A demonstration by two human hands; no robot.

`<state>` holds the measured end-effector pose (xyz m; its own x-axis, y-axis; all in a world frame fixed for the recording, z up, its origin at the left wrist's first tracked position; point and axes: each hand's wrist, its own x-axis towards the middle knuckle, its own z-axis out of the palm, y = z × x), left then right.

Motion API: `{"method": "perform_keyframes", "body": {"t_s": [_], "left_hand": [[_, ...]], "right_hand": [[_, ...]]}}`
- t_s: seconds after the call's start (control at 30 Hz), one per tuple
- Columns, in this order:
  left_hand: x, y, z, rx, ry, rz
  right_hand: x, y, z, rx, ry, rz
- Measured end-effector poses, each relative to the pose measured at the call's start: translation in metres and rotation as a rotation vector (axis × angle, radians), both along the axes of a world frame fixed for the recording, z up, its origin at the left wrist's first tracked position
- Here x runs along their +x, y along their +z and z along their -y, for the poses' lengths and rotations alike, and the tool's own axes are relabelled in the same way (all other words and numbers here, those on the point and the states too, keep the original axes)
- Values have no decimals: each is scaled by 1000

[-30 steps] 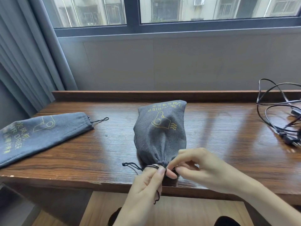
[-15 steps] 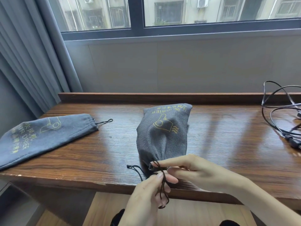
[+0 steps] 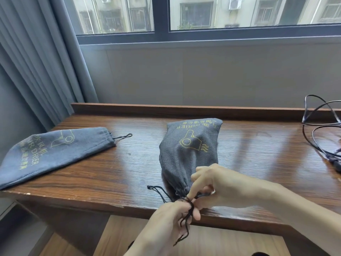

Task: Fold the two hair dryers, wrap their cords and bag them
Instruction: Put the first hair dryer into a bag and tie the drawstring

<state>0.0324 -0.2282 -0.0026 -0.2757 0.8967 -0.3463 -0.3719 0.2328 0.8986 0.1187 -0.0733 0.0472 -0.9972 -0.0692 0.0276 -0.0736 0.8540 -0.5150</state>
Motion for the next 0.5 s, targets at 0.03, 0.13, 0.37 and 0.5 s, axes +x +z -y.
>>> {"method": "perform_keyframes", "body": {"t_s": [0.03,0.13,0.37,0.5], "left_hand": [[0,-1,0,-11,-3,-16],[-2,-1,-1,-4,-13,-45],[-7,-3,0,126,31,-190],[-7,-5,4,194,53,-293]], "right_hand": [[0,0,0,39,14,-22],[1,-2,2,112,30,-72],[14,-1,4,-111,-112,-49],[17,4,-3,-293,-163,39]]}}
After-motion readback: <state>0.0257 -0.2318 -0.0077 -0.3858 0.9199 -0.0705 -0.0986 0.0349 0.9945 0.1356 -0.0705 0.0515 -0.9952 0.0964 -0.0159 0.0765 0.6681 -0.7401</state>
